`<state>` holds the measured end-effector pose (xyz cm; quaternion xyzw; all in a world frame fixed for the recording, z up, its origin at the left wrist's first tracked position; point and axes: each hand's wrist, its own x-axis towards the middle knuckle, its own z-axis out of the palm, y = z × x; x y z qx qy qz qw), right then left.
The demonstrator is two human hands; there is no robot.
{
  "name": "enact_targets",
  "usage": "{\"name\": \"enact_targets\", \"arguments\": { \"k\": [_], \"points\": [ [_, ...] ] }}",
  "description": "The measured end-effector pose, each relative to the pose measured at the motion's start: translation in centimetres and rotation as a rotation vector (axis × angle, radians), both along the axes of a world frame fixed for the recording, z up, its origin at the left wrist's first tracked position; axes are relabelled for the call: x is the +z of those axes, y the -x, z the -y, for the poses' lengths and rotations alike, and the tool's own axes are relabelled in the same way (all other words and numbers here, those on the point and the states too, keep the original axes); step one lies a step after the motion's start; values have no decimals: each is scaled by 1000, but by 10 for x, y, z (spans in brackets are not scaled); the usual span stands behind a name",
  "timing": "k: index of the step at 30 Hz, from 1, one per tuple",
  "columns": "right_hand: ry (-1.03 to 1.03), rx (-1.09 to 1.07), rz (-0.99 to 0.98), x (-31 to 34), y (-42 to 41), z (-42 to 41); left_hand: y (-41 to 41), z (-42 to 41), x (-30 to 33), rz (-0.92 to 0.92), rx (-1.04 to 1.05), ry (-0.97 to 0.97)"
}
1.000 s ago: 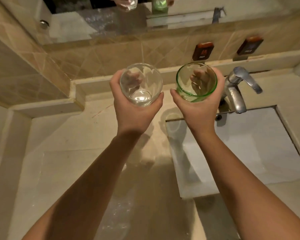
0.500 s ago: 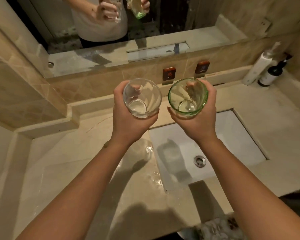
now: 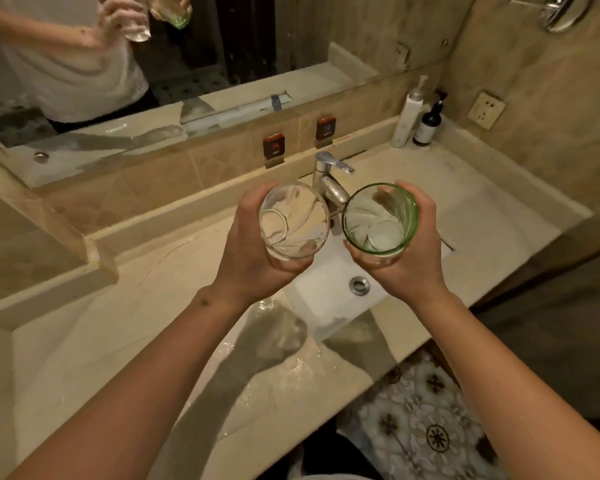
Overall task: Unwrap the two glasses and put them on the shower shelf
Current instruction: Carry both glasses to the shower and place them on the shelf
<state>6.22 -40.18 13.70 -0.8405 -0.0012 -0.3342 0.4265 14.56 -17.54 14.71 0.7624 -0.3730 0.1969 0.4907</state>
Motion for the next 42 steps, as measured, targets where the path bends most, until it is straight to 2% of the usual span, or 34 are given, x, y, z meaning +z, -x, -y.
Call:
{"name": "enact_targets", "arguments": {
  "k": [3, 7, 14, 19, 25, 30, 33, 35, 39, 42],
  "points": [
    [4, -88, -32, -7, 42, -10, 20, 2, -6, 21, -94, -13],
    [-22, -204, -92, -21, 101, -19, 56, 8, -18, -49, -247, 7],
    [-57, -394, -217, -45, 212, -24, 121, 36, -50, -136, -435, -115],
    [-50, -584, -247, -58, 291, -21, 186, 75, -34, -160, -662, -58],
    [-122, -768, -214, -54, 379, 0, 247, 129, -48, -292, -759, -265],
    [-152, -912, -169, -42, 466, 30, 321, 188, -43, -243, -809, -290],
    [-163, -992, -161, -37, 520, 47, 365, 223, -43, 0, -905, -290],
    [-179, -1047, -147, -35, 555, 56, 397, 243, -40, 35, -923, -266],
    [-216, -1151, -115, -37, 622, 67, 464, 276, -38, -129, -1037, -233],
    [-231, -1213, -103, -37, 668, 68, 511, 297, -35, -138, -1139, -200]
  ]
}}
